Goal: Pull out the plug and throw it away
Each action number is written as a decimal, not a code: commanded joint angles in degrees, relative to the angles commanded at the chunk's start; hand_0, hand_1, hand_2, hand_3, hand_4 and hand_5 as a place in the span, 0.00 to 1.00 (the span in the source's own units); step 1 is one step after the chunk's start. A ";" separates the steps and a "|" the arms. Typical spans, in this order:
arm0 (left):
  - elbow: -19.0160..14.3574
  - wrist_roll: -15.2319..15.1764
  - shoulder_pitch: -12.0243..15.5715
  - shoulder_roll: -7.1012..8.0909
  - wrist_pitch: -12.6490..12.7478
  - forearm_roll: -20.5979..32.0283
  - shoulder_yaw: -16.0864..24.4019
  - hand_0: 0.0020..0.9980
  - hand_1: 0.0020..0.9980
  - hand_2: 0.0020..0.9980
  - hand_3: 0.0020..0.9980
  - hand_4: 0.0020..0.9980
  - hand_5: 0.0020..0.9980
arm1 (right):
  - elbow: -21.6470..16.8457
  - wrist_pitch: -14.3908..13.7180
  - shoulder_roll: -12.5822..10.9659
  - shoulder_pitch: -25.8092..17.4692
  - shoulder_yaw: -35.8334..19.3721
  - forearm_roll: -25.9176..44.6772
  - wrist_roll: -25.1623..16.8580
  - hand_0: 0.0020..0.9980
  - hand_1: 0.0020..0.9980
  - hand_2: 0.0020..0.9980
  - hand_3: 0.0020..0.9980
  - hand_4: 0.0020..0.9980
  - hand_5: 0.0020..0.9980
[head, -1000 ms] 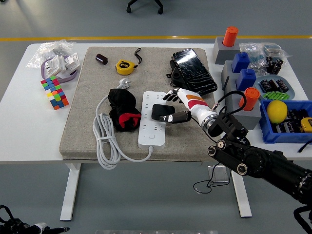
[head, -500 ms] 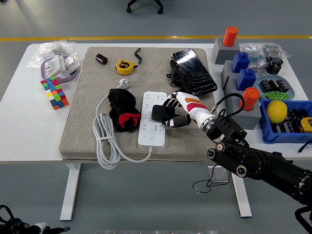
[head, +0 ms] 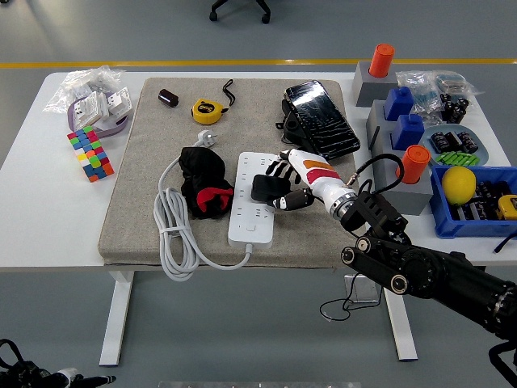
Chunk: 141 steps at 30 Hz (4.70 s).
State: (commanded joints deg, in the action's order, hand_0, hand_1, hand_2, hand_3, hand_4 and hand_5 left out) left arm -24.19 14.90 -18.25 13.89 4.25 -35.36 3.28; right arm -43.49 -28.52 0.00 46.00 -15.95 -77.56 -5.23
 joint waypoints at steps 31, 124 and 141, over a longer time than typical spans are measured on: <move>0.08 -0.40 -0.41 0.02 0.31 1.12 -0.58 0.53 0.66 0.69 0.67 0.84 0.70 | -7.11 -0.22 -0.67 -1.22 -9.81 -1.12 -1.08 0.31 0.30 0.39 0.53 0.98 0.00; 0.27 -0.93 -0.08 -0.29 0.67 2.74 -1.35 0.53 0.66 0.69 0.67 0.83 0.70 | -28.62 37.11 -8.42 -12.07 -18.74 -6.21 14.73 0.00 0.00 0.11 0.78 0.68 0.00; 0.26 -0.81 -0.15 -0.23 0.59 2.43 -1.21 0.53 0.66 0.69 0.67 0.83 0.70 | -25.05 37.18 -7.39 -10.50 -18.23 -6.66 15.26 0.00 0.00 0.11 0.82 0.70 0.00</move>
State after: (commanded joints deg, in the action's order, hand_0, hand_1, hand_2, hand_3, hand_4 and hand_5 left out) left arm -23.94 14.09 -18.40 13.66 4.84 -32.93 2.07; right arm -68.54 8.66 -7.39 35.51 -34.19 -84.22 10.03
